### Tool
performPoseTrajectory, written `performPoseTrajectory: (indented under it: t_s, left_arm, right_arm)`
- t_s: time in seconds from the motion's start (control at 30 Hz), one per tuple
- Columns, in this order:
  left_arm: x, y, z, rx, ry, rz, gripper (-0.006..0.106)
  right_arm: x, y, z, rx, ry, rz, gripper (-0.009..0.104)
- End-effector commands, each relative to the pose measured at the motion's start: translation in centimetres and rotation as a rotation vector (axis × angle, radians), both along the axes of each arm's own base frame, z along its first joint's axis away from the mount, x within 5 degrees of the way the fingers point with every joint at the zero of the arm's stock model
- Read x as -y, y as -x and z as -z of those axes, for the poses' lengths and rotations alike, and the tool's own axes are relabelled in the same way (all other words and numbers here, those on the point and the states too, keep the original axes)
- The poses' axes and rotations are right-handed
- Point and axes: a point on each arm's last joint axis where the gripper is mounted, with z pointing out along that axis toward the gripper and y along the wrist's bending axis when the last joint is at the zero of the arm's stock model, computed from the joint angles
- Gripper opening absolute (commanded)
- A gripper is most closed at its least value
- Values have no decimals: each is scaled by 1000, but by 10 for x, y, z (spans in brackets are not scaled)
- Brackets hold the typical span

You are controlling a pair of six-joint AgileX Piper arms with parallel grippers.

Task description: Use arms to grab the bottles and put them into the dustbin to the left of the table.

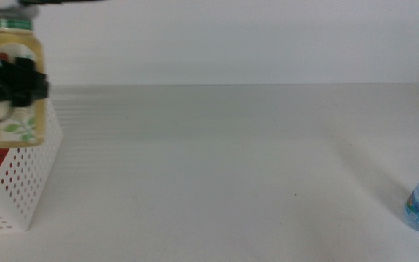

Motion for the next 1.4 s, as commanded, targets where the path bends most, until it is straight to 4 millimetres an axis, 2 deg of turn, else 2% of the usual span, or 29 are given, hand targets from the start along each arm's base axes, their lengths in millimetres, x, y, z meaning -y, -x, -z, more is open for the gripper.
performPoseTrajectory:
  t_s: [0.0,0.17,0.2,0.4,0.53,0.77,1.2,1.37]
  left_arm:
    - [-12,6,-42,151,-13,-32,-1]
    - [-36,0,-53,80,-66,-71,-1]
    - [-45,-7,-56,41,-82,-79,-1]
    - [-69,-28,-57,-110,-90,-109,-1]
    - [-83,-42,-45,-209,-91,-108,-1]
    - [-98,-66,-9,-346,-82,-95,-1]
    - [-103,-100,45,-475,-8,-56,-1]
    - [-103,-103,52,-498,5,-53,-1]
  right_arm:
    - [1,1,-11,113,8,7,63]
    - [1,1,-11,113,8,7,63]
    - [1,1,-11,113,8,7,63]
    - [1,1,-11,113,8,7,63]
    - [1,1,-11,113,8,7,63]
    - [1,1,-11,113,8,7,63]
    - [1,1,-11,113,8,7,63]
    - [1,1,-11,113,8,7,63]
